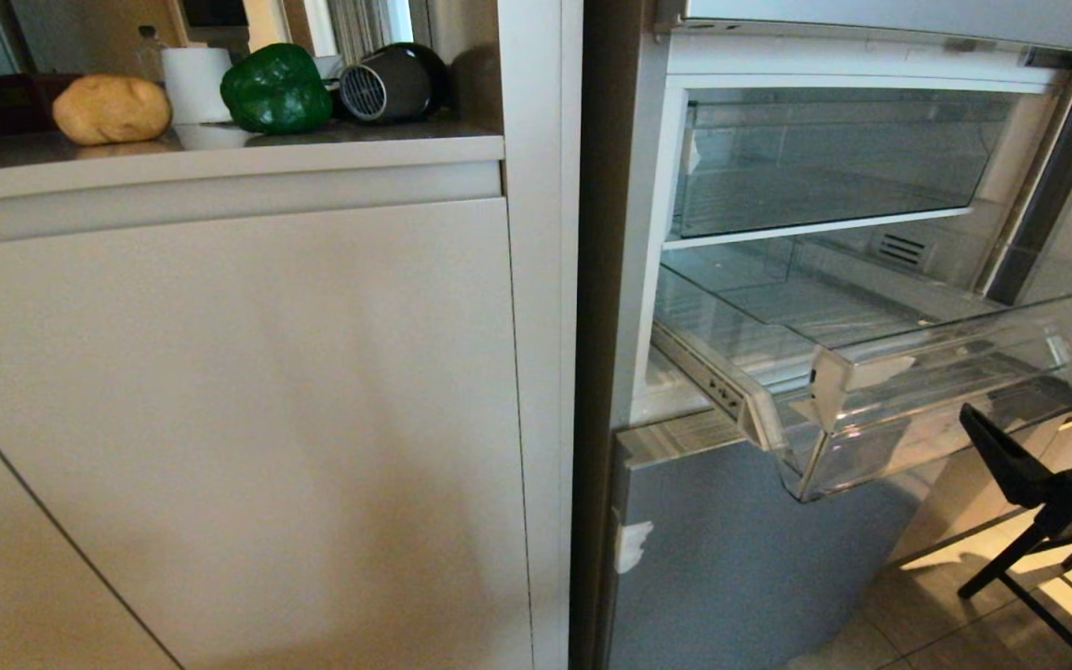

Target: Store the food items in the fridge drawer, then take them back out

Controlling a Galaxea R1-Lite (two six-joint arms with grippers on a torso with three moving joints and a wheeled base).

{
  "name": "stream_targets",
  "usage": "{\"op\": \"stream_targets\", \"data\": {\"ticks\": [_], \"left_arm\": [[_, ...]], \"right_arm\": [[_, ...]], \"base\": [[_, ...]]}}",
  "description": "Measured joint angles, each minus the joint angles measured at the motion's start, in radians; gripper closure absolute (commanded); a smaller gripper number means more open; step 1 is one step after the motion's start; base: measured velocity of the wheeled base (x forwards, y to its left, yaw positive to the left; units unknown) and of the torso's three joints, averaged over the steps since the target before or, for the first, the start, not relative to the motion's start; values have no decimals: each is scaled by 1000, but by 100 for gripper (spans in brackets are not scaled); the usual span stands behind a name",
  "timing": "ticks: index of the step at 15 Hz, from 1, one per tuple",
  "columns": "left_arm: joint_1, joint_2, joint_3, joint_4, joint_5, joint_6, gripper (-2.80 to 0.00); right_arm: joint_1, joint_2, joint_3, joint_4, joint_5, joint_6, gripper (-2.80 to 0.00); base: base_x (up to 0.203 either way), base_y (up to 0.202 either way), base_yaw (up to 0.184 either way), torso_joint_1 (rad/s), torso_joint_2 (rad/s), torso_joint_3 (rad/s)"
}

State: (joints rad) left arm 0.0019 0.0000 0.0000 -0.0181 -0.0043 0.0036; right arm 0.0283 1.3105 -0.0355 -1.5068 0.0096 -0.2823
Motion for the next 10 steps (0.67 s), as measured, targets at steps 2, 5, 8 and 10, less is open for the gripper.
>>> {"op": "stream_targets", "data": {"ticks": [2,5,8,10], "left_arm": [[0,0,0,0,0,0,0],[0,0,0,0,0,0,0],[0,0,0,0,0,0,0],[0,0,0,0,0,0,0]], "right_arm": [[-1,-58,21,11,-26,7,-280],[-1,-199,32,117,-45,18,-280],[-1,-438,25,327,-47,28,0],[-1,-643,-12,539,-47,51,0]], "base": [[0,0,0,0,0,0],[0,0,0,0,0,0],[0,0,0,0,0,0],[0,0,0,0,0,0]]}}
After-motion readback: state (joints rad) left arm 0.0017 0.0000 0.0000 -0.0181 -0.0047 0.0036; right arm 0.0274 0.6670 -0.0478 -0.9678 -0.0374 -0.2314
